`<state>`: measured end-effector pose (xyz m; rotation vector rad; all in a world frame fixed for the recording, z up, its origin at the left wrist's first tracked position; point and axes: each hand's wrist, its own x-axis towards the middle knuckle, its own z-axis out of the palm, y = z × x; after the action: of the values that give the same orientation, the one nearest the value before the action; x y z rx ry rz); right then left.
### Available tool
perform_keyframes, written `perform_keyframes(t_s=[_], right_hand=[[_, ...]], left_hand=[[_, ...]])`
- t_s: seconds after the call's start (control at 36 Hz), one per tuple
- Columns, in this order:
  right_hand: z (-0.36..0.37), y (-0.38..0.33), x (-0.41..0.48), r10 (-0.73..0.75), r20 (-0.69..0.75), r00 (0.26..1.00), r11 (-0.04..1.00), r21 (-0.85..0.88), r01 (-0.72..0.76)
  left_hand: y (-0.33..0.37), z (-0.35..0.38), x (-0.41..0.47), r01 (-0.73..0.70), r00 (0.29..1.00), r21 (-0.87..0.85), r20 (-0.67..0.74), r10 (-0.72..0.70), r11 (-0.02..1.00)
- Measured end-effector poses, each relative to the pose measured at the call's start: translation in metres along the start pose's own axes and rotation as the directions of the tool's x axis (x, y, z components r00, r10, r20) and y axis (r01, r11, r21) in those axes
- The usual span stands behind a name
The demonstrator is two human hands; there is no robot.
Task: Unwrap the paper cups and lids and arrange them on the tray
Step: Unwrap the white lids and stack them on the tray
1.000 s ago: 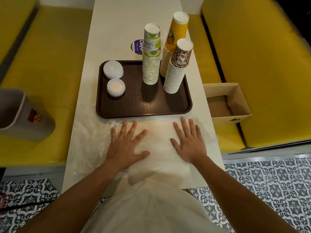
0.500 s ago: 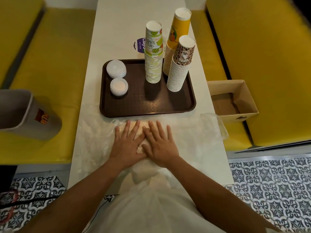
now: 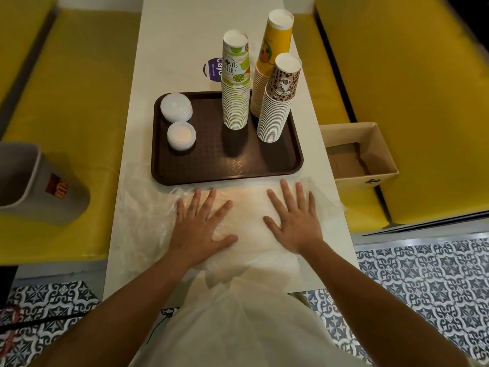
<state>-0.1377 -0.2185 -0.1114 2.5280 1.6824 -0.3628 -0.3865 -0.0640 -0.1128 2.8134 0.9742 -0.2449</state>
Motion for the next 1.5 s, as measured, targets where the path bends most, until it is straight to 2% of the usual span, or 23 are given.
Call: perform_keyframes(t_s=[0.28, 0.39, 0.64, 0.69, 0.81, 0.86, 0.92, 1.06, 1.14, 1.22, 1.28, 1.42, 1.5], right_hand=[[0.002, 0.036, -0.01, 0.114, -0.027, 0.993, 0.993, -0.021, -0.115], [0.002, 0.049, -0.013, 0.156, -0.013, 0.988, 0.987, 0.031, -0.155], [0.004, 0.052, -0.012, 0.131, -0.031, 0.991, 0.991, 0.017, -0.13], [0.006, 0.052, -0.012, 0.12, -0.049, 0.992, 0.993, -0.01, -0.121], [0.003, 0.05, -0.012, 0.069, -0.114, 0.991, 0.997, -0.038, -0.074], [-0.001, 0.049, -0.012, 0.022, -0.151, 0.988, 0.999, -0.035, -0.027], [-0.005, 0.046, -0.011, -0.016, -0.19, 0.982, 1.0, -0.025, 0.012], [-0.011, 0.039, -0.008, -0.138, -0.234, 0.962, 0.986, 0.059, 0.155], [-0.01, 0.042, -0.001, -0.215, -0.145, 0.966, 0.973, 0.053, 0.225], [-0.009, 0.049, 0.007, -0.237, -0.007, 0.971, 0.969, 0.064, 0.237], [-0.012, 0.053, 0.011, -0.259, 0.023, 0.966, 0.964, 0.074, 0.257], [-0.025, 0.057, 0.012, -0.281, -0.068, 0.957, 0.943, 0.167, 0.288], [-0.036, 0.056, 0.012, -0.289, -0.13, 0.948, 0.916, 0.252, 0.314]], left_hand=[[-0.001, 0.001, -0.001, -0.004, 1.0, -0.013, -0.005, 0.004, 1.0], [-0.001, 0.001, -0.001, -0.002, 1.0, -0.007, -0.001, 0.002, 1.0], [0.008, -0.012, -0.001, 0.041, 0.997, -0.008, 0.073, -0.04, 0.999], [0.013, -0.019, -0.002, 0.051, 0.998, -0.035, 0.044, -0.049, 0.998], [0.016, -0.026, -0.008, -0.001, 0.978, -0.111, -0.209, -0.022, 0.994], [0.018, -0.027, -0.011, -0.014, 0.962, -0.104, -0.274, -0.015, 0.995], [0.021, -0.028, -0.011, 0.001, 0.964, -0.081, -0.264, -0.023, 0.997], [0.027, -0.024, -0.009, 0.118, 0.988, -0.012, -0.096, -0.119, 0.993], [0.035, -0.027, -0.003, 0.17, 0.981, -0.031, -0.093, -0.172, 0.985], [0.043, -0.032, 0.0, 0.214, 0.962, -0.053, -0.162, -0.22, 0.975], [0.047, -0.036, 0.003, 0.249, 0.944, -0.101, -0.196, -0.265, 0.963], [0.069, -0.052, 0.013, 0.301, 0.9, -0.217, -0.256, -0.352, 0.928], [0.081, -0.062, 0.017, 0.319, 0.927, -0.203, -0.135, -0.349, 0.926]])
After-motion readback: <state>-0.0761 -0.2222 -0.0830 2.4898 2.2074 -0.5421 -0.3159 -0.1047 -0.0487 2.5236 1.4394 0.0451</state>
